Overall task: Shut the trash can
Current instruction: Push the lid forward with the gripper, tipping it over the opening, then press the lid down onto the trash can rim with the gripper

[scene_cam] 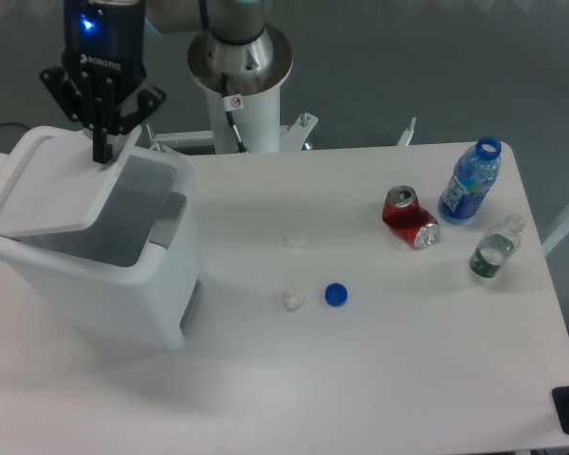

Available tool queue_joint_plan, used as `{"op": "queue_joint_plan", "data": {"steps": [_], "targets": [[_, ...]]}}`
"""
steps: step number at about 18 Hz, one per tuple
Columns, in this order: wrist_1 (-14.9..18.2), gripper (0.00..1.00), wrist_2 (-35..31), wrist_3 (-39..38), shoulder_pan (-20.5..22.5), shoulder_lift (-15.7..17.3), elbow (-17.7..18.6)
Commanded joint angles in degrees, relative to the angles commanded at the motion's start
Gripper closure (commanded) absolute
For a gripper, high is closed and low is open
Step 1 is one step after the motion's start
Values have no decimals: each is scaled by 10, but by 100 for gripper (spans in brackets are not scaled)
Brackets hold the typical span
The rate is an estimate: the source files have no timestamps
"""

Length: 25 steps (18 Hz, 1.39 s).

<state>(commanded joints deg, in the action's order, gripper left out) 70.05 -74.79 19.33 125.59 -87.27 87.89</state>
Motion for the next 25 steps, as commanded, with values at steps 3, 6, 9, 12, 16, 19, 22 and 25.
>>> {"op": "queue_joint_plan", "data": {"steps": [3, 6, 9, 12, 16, 19, 22, 25], "targets": [[-1, 99, -8, 0, 0, -8, -1], [0, 99, -11, 2, 0, -11, 0], [0, 99, -12, 2, 0, -15, 0], [1, 99, -12, 2, 0, -23, 0], [0, 99, -17, 2, 0, -33, 2], [0, 99, -19, 3, 0, -39, 2], [-1, 99, -19, 4, 5, -39, 2], [-1, 99, -19, 4, 9, -40, 3]]}}
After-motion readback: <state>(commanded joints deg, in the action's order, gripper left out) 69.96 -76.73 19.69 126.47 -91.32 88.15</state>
